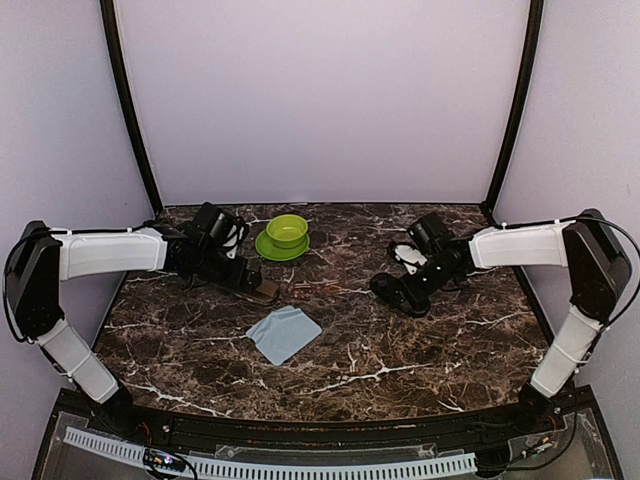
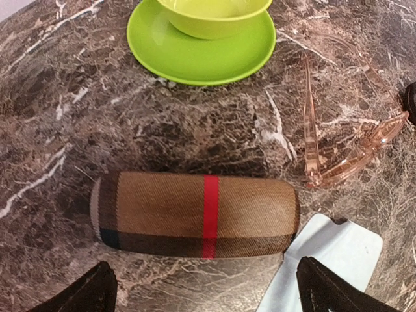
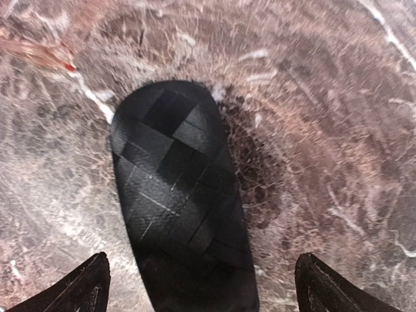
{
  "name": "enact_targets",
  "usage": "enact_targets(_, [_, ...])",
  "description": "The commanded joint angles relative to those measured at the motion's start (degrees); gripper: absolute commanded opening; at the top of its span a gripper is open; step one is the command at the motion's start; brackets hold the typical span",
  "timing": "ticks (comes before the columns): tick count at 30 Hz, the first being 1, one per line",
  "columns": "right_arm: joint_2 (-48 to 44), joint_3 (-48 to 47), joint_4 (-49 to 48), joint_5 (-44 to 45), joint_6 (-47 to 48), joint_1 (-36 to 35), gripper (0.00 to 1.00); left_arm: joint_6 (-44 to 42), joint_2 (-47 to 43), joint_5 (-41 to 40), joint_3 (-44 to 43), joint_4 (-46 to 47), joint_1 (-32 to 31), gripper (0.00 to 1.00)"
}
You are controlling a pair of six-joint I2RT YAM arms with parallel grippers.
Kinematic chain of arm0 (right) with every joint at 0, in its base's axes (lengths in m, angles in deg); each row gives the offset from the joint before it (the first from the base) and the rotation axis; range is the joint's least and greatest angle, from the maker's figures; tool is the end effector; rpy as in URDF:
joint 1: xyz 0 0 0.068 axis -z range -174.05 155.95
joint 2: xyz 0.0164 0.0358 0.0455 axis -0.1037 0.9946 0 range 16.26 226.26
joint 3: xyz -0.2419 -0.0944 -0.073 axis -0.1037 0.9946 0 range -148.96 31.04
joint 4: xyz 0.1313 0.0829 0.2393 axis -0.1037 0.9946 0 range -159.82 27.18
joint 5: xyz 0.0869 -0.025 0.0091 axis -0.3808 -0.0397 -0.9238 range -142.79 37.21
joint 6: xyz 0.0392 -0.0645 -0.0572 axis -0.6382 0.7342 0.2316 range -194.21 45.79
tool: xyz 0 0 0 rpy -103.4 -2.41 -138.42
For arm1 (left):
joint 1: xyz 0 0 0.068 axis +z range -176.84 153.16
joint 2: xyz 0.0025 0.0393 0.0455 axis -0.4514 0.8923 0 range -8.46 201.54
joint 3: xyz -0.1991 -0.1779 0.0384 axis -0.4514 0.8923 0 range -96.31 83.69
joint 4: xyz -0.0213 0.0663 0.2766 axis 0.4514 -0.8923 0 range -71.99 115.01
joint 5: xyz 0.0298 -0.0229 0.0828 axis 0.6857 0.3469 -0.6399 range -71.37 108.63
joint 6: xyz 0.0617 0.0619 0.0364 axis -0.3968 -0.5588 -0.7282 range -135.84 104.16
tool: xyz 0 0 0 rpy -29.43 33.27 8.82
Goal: Organize the sunglasses
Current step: Place the case with sunglasses at the center of the board.
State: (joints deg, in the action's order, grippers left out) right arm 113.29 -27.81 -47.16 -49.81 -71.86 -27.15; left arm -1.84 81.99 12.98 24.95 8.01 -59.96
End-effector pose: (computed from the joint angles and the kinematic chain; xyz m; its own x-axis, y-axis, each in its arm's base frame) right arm 0.3201 0.2034 0.1132 -0.7093 -0.5114 -0.4852 -0.5537 0.8301 -0.0654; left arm 0.3300 -0.2052 0.1636 -0.7290 0.1883 -0.6582 0.3227 0.9424 -0.0878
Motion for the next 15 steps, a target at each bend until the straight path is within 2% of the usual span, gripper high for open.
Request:
enact_targets(1, [-5.2,2.2,-4.2,1.4,-1.9,0.2,1.0,-8.4,0.0,0.3,-3.0,-1.0,1.1,0.99])
enact_targets(8, [-12.9,7.3,-9.8,-0.7,-4.2,0.2,1.0,-30.1,-0.7,8.6,-0.4,3.5,1.5,0.99])
enact_targets(13, [-14.8,7.3,-11.4,-3.1,-4.3,0.2,1.0,-42.8,2.0,16.0,-5.3,-3.5,4.3,0.99])
enact_targets(15, [-15.8,8.0,-12.9,-5.1,-4.8,0.2,1.0,-47.9,3.3,18.3,-5.6,-3.6,4.8,0.99])
